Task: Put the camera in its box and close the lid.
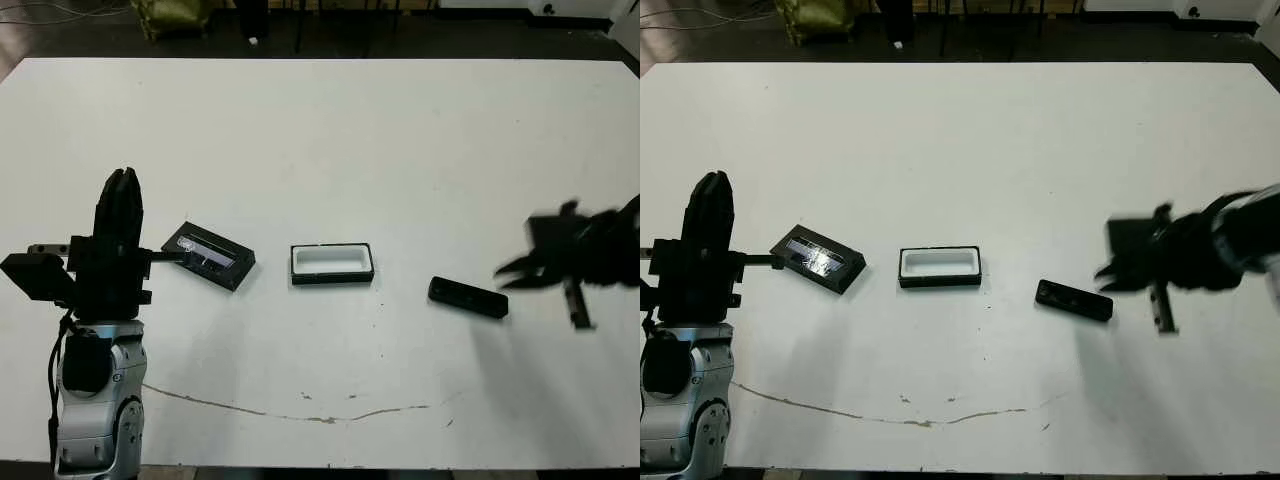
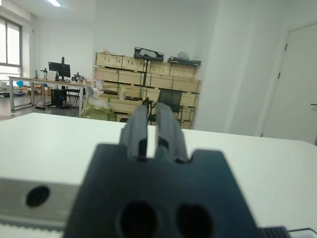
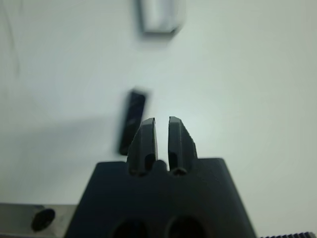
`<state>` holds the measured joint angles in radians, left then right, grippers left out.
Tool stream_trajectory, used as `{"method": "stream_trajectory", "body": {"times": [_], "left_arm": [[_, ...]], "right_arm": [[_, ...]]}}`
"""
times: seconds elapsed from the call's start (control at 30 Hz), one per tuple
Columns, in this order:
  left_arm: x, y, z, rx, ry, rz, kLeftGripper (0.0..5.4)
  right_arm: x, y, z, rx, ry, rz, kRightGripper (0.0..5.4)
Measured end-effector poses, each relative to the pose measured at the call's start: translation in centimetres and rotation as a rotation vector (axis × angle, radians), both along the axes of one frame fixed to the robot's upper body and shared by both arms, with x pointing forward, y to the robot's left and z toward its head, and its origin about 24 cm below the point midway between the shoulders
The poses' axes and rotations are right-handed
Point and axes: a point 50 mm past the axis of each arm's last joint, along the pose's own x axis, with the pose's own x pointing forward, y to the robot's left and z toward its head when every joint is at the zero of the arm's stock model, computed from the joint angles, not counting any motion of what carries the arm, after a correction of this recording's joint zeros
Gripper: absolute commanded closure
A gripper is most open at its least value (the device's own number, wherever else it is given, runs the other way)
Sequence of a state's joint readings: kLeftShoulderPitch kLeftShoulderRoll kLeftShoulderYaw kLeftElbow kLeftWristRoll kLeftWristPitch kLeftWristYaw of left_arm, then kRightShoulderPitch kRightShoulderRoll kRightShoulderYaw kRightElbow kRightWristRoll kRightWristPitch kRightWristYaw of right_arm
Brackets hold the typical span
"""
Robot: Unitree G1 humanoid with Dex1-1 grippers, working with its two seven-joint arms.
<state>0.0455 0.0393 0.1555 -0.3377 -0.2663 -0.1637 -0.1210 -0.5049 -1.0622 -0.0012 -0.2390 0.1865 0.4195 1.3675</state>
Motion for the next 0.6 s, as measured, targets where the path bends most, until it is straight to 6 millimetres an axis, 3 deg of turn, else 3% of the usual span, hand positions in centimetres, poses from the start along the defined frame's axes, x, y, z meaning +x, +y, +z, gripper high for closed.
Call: {"method": "stream_trajectory", "body": {"times": [0.1,0.3,0.43,0.6], "left_arm": [[0.0,0.0,0.0,-0.005,0.001,-0.002,5.37],[0.0,0.0,-0.1,-0.015,0.003,-0.008,5.37],[0.1,0.0,-0.2,-0.023,0.019,-0.008,5.39],[0.1,0.0,-0.3,-0.029,0.037,-0.008,5.40]], "right_arm": [[-0.3,-0.8,2.0,0.224,-0.155,-0.027,5.40],[-0.6,-1.1,-1.3,0.233,-0.324,-0.115,5.40],[-1.0,-1.3,-2.9,0.177,-0.282,-0.167,5.31],[-1.1,-1.8,-4.0,0.171,-0.175,-0.190,4.41]]}}
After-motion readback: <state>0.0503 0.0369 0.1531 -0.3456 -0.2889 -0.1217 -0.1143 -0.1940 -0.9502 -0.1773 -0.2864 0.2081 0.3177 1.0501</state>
